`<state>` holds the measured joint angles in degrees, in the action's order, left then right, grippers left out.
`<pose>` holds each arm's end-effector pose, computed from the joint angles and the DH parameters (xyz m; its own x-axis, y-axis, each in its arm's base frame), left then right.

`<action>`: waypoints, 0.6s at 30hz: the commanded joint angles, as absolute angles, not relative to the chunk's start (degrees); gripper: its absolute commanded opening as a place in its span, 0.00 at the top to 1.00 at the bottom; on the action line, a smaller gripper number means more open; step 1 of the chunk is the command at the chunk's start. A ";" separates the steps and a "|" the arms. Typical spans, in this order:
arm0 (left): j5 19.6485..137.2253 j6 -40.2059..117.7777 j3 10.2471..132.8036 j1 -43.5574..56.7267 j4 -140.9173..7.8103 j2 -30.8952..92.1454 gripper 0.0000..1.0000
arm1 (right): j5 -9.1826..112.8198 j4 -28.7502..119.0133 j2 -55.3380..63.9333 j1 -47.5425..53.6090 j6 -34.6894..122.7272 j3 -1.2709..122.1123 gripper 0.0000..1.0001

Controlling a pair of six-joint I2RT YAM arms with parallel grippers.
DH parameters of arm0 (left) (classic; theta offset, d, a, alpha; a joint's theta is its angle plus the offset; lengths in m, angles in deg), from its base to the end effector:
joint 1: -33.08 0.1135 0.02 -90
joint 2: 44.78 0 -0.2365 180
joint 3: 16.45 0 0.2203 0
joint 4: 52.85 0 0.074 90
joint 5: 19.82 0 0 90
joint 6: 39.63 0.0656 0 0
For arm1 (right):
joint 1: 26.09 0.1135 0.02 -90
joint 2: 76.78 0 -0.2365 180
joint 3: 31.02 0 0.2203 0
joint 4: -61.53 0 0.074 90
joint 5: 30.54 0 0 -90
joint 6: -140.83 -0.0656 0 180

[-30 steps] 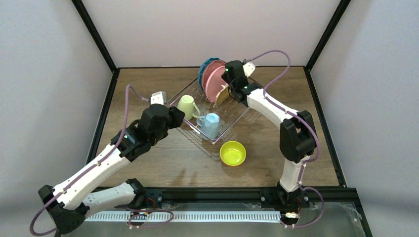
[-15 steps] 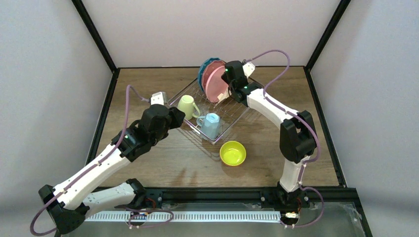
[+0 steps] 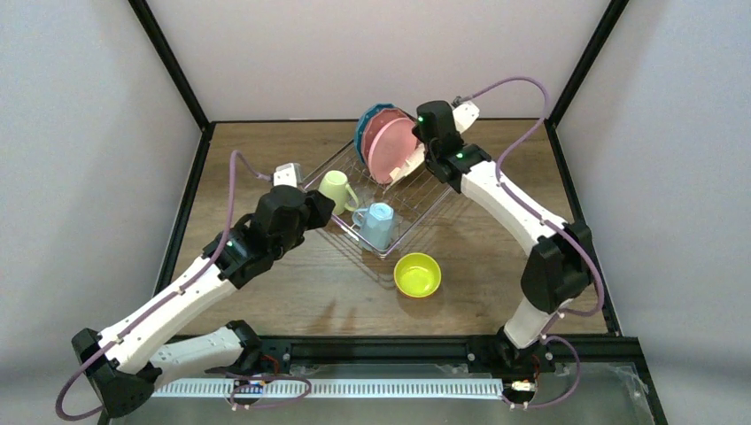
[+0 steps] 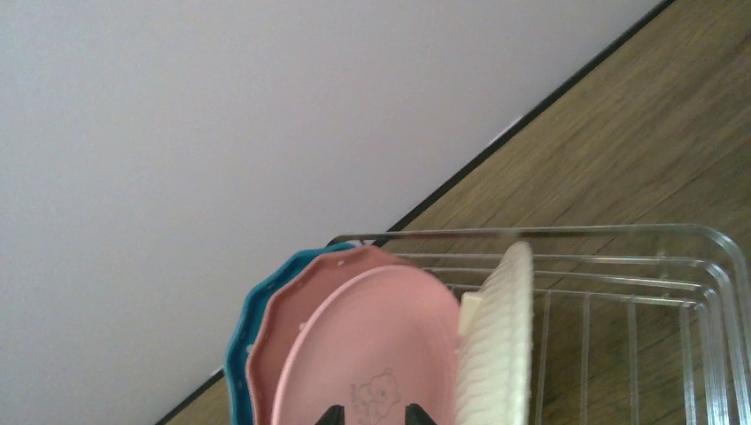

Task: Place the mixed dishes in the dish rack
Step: Insert the plate into the dish rack.

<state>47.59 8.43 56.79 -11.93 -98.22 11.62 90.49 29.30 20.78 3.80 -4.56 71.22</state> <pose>0.1721 -0.1365 0.3100 -0.5281 -0.3445 -0.7761 0.0825 0.8888 -0.4507 0.3516 0.1631 0.3057 -0.2531 0.6680 -0.6998 0.3126 0.7410 0.5943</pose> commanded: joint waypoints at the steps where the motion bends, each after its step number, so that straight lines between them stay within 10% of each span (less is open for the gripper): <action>1: 48.52 9.94 58.26 -11.83 -97.53 12.59 0.00 | 97.52 21.97 17.38 3.79 -4.41 68.78 0.76; 4: 49.24 10.56 58.50 -11.76 -97.17 12.45 0.00 | 97.30 18.00 16.77 3.32 -6.68 66.49 0.99; 18: 50.35 13.18 61.58 -11.78 -96.19 17.39 0.00 | 90.93 18.61 24.38 0.92 -6.34 65.42 0.99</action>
<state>49.95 11.45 58.69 -11.93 -96.58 15.38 92.02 18.05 20.75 1.72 -6.51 63.24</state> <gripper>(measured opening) 0.994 0.007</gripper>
